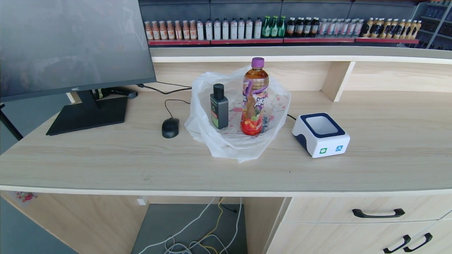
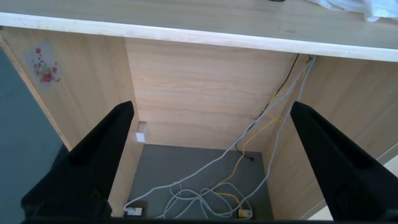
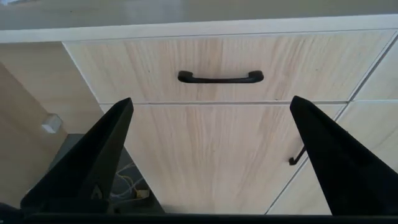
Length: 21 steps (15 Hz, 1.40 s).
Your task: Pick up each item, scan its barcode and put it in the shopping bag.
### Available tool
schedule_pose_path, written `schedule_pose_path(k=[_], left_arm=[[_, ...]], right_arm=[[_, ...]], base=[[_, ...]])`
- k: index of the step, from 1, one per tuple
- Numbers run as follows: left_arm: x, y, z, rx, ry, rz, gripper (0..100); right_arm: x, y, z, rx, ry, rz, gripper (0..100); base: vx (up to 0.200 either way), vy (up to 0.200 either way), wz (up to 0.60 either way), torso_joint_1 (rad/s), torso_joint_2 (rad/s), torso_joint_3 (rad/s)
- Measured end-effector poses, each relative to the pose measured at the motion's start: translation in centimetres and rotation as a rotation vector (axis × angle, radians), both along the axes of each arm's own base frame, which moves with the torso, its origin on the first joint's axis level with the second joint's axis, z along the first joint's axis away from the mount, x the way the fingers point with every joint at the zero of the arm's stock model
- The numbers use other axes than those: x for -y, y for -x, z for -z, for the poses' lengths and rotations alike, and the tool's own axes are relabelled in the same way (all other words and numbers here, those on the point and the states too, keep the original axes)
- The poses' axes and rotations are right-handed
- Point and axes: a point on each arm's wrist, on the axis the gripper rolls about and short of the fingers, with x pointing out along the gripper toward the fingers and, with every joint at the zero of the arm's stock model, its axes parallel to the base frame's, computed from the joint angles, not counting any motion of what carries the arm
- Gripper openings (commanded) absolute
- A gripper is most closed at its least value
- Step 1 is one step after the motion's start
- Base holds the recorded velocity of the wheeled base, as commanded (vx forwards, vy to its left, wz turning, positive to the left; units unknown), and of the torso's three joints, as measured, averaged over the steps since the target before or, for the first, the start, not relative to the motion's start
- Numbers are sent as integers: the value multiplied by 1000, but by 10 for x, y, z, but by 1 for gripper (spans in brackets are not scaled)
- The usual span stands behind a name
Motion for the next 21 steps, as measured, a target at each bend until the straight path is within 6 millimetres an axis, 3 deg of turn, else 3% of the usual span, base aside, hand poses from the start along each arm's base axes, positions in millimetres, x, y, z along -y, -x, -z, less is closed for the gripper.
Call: schedule_pose_path(k=[2, 6, 21], left_arm=[[0, 0, 0, 0, 3, 0, 100], [0, 0, 0, 0, -3, 0, 100], [0, 0, 0, 0, 1, 0, 100]], right_arm=[[0, 1, 0, 14, 2, 7, 100], [0, 2, 0, 21, 3, 9, 100], [0, 2, 0, 21, 1, 9, 100]], base=[[-200, 0, 0, 19, 7, -2], [0, 0, 0, 0, 0, 0], [0, -200, 0, 5, 4, 1]])
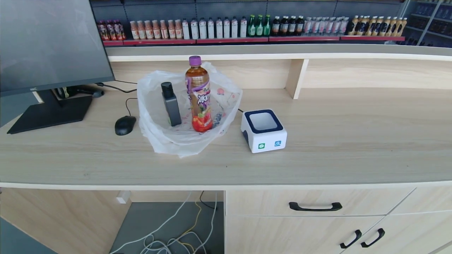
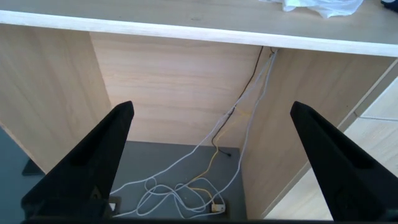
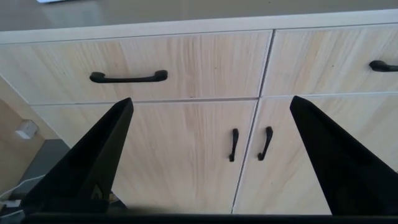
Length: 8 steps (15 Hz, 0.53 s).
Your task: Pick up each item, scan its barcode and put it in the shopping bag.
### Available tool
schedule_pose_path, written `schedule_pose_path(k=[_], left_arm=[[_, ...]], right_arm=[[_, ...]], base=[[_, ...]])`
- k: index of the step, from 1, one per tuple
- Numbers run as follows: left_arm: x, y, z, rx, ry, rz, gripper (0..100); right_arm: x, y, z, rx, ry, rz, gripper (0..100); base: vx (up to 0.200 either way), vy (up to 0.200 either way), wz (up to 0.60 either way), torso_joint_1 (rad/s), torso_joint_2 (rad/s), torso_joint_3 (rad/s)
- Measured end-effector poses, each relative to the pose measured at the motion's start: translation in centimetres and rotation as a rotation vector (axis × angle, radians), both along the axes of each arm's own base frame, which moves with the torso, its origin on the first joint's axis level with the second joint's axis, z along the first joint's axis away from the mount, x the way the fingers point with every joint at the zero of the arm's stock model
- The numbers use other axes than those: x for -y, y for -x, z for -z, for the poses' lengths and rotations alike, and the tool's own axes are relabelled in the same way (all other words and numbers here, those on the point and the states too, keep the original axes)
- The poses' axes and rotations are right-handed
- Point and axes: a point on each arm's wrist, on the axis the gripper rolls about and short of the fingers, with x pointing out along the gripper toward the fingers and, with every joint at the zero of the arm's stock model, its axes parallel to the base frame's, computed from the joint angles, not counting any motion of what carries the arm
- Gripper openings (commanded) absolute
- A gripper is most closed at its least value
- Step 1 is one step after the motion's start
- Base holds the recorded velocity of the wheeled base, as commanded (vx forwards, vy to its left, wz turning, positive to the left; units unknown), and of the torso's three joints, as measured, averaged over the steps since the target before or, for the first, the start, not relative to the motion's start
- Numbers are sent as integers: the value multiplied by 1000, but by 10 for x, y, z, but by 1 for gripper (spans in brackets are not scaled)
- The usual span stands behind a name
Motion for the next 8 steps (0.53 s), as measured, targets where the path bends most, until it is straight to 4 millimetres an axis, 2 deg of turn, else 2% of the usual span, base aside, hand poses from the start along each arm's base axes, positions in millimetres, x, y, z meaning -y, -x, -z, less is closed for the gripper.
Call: schedule_pose_path(k=[6, 8], left_arm=[[0, 0, 0, 0, 2, 0, 100], [0, 0, 0, 1, -2, 1, 100]], right_arm=[[0, 0, 0, 0, 4, 0, 100], [0, 0, 0, 0, 3, 0, 100]], base=[[0, -200, 0, 1, 0, 4], [0, 0, 0, 0, 0, 0]])
